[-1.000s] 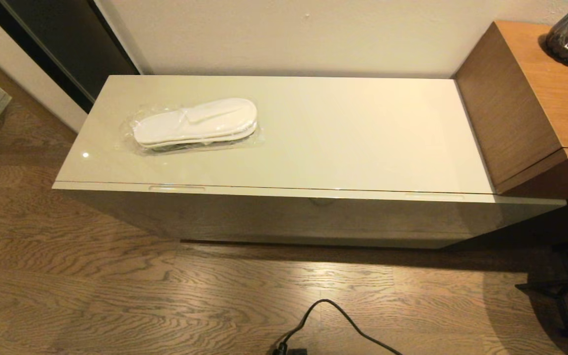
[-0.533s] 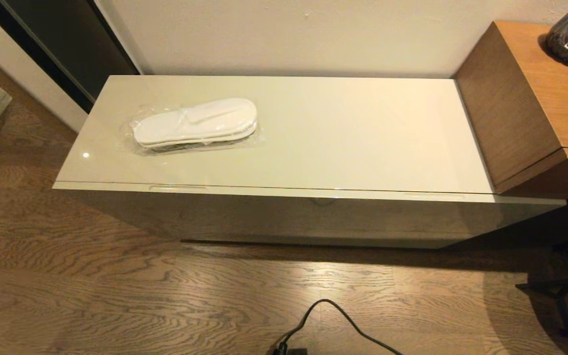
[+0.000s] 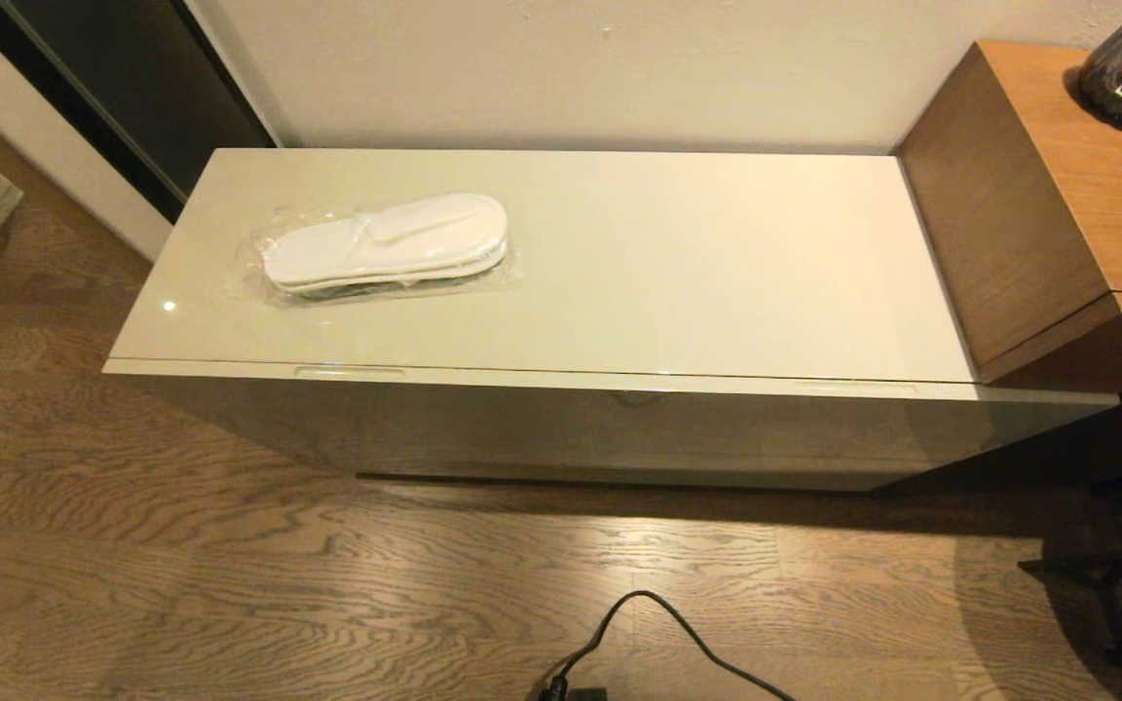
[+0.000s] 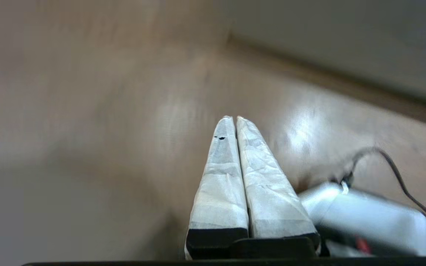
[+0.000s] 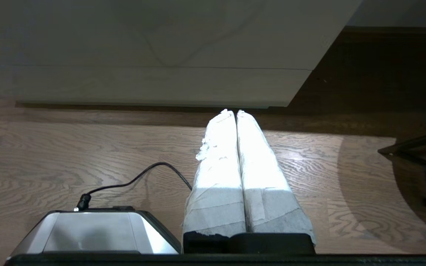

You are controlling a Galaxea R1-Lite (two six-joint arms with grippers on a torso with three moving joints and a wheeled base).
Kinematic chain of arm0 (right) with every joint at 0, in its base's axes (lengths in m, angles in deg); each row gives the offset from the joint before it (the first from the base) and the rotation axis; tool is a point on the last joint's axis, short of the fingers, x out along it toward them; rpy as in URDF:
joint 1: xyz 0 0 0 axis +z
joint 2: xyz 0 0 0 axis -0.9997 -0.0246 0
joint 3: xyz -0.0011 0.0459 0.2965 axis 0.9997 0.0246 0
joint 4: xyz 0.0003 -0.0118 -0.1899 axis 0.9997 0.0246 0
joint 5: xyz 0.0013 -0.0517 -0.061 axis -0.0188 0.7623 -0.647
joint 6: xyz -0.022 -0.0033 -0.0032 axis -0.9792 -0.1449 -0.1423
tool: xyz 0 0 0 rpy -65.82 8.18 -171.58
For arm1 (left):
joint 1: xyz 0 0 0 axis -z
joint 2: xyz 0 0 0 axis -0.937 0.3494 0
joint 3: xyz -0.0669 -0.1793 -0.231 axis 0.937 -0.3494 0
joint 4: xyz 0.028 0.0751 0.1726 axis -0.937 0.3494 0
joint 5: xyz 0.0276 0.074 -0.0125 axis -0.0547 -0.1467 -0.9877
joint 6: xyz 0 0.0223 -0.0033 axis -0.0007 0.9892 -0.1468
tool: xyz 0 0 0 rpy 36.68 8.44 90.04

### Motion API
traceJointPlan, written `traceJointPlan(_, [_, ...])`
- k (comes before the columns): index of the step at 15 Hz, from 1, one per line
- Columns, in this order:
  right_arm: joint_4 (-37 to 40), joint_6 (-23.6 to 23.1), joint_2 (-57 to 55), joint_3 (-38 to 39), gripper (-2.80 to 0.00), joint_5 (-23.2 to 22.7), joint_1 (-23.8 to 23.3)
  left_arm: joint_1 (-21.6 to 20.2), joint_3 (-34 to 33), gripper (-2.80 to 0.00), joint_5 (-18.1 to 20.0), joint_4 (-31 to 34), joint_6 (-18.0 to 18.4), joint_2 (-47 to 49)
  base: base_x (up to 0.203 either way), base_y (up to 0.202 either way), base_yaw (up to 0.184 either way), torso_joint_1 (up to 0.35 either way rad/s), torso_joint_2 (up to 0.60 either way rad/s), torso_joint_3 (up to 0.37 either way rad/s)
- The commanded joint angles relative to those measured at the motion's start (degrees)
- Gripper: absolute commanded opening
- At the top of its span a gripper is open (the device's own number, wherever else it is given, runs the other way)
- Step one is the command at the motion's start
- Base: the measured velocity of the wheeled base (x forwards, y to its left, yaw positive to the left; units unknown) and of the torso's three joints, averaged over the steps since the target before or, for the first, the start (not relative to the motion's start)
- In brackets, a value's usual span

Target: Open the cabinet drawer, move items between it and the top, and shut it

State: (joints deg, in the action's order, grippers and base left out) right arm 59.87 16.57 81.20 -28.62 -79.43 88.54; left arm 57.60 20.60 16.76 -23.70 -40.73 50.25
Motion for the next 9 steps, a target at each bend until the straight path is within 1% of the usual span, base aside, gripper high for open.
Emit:
traceJointPlan(1, [0.0, 0.0, 0.0, 0.1, -2.80, 0.0, 0.0, 0.0, -8.8, -2.80, 1.5, -21.2, 2.7, -2.2, 0.000, 0.000, 0.000, 0.000, 0.00, 0.000])
traceJointPlan(2, [0.0, 0.0, 0.0, 0.0, -2.80, 0.0, 0.0, 0.0, -10.4, -2.80, 2.7, -24.0, 4.4, -2.2, 0.000, 0.000, 0.000, 0.000, 0.00, 0.000])
traceJointPlan(3, [0.0, 0.0, 0.0, 0.1, -2.80, 0.0, 0.0, 0.0, -10.5, -2.80, 2.8, -24.2, 4.5, -2.2, 0.000, 0.000, 0.000, 0.000, 0.00, 0.000])
traceJointPlan(7, [0.0, 0.0, 0.0, 0.0, -2.80, 0.0, 0.0, 0.0, -10.6, -2.80, 2.8, -24.4, 4.5, -2.2, 0.000, 0.000, 0.000, 0.000, 0.00, 0.000])
traceJointPlan(9, [0.0, 0.0, 0.0, 0.0, -2.80, 0.0, 0.0, 0.0, -10.7, -2.80, 2.6, -24.7, 3.5, -2.2, 0.000, 0.000, 0.000, 0.000, 0.00, 0.000])
